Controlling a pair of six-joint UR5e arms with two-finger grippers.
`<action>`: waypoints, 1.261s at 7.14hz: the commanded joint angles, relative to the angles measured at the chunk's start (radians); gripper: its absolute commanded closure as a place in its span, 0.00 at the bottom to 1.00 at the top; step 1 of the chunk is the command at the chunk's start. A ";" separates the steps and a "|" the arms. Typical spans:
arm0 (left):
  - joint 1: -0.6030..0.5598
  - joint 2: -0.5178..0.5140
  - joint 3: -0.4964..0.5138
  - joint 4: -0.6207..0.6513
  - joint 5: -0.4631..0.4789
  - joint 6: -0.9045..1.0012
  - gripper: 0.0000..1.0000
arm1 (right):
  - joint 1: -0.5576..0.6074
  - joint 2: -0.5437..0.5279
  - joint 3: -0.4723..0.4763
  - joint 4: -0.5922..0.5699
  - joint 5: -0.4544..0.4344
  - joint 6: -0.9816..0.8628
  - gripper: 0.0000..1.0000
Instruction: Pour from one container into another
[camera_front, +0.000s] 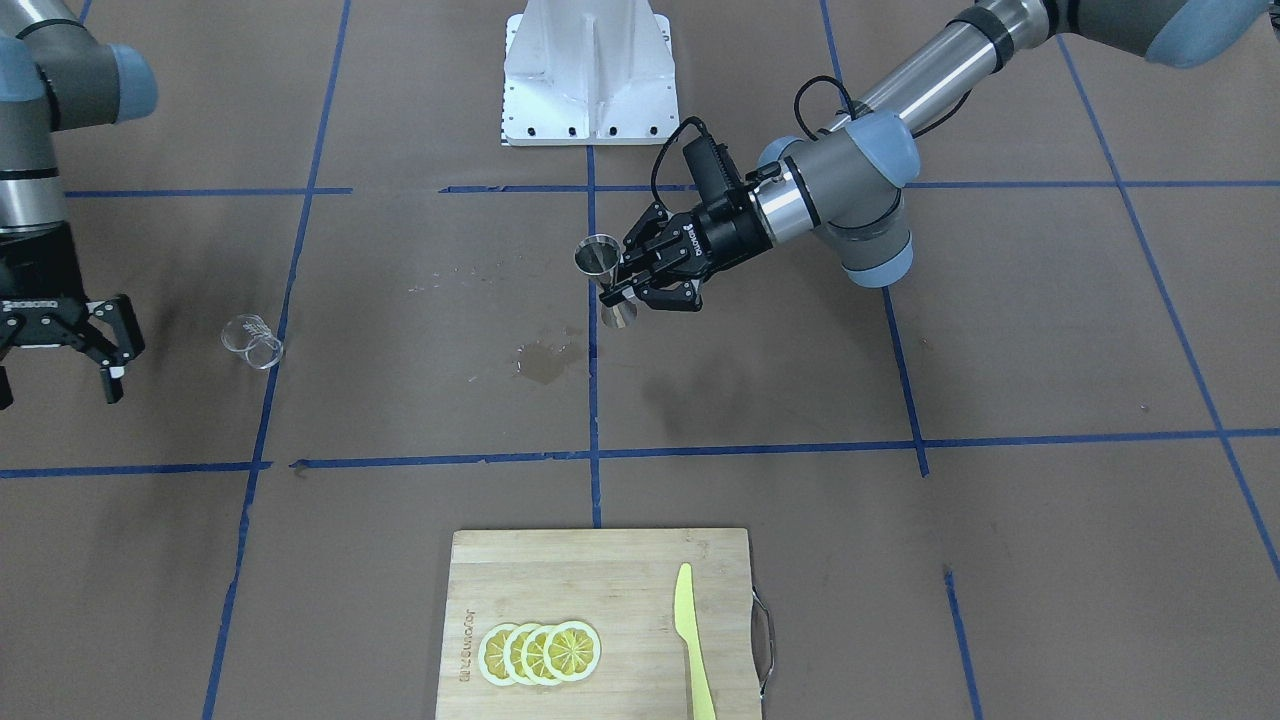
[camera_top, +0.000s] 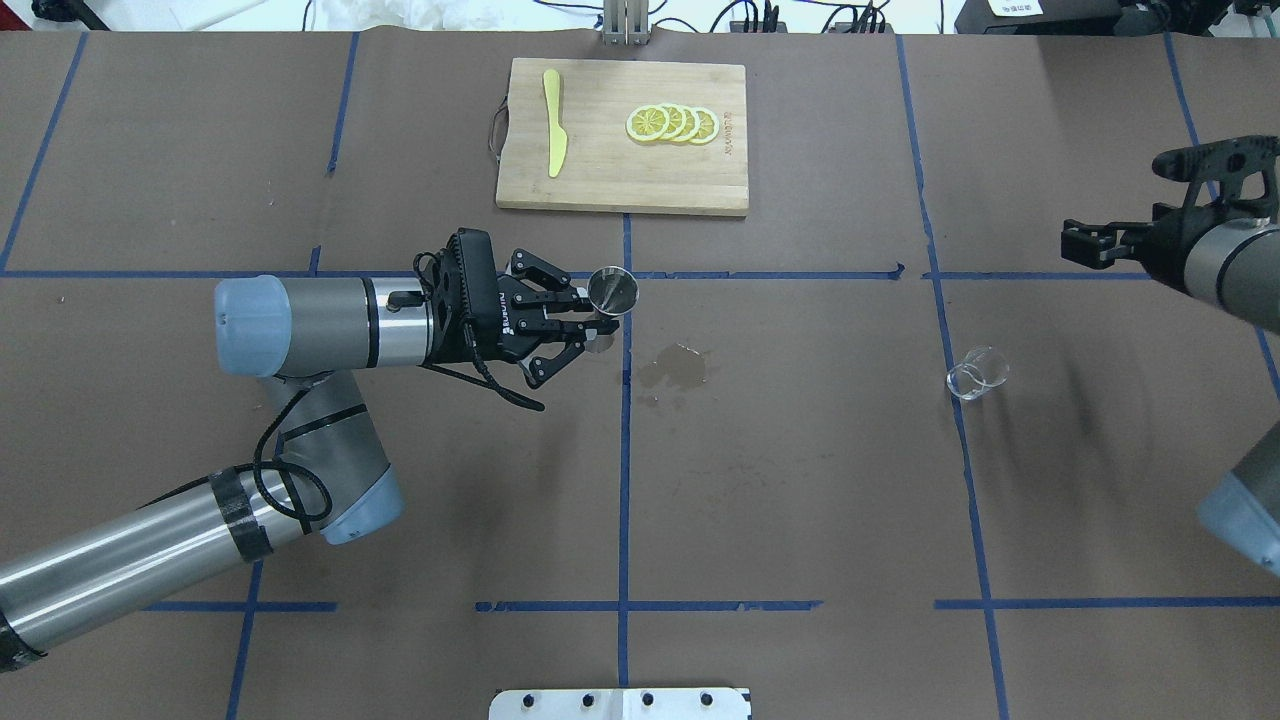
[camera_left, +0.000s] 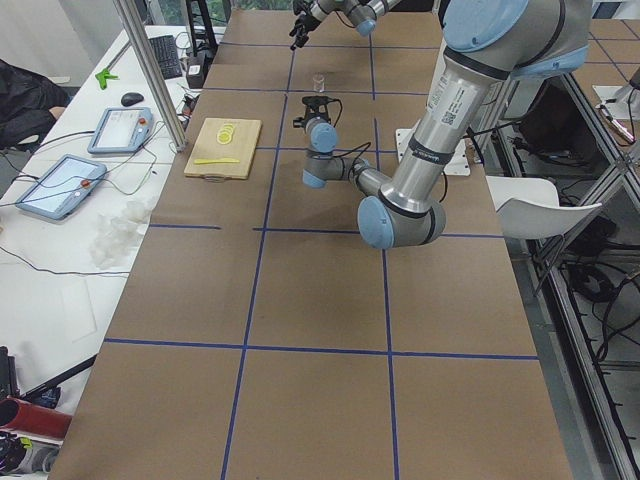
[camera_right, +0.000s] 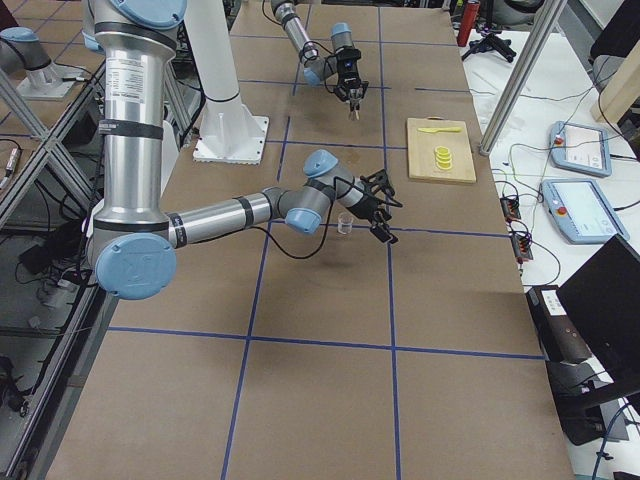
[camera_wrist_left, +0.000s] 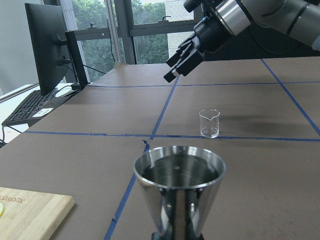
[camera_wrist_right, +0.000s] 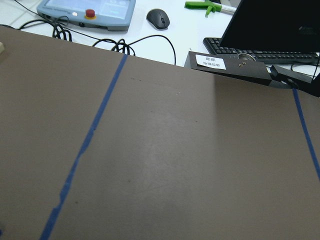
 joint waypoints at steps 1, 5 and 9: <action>0.000 0.000 0.000 -0.002 0.004 0.000 1.00 | 0.290 0.061 -0.002 -0.239 0.423 -0.263 0.00; 0.000 0.002 -0.005 -0.003 0.004 0.000 1.00 | 0.550 0.055 0.002 -0.597 0.747 -0.670 0.00; -0.009 0.002 -0.015 -0.005 0.004 -0.008 1.00 | 0.549 0.000 0.001 -0.699 0.731 -0.659 0.00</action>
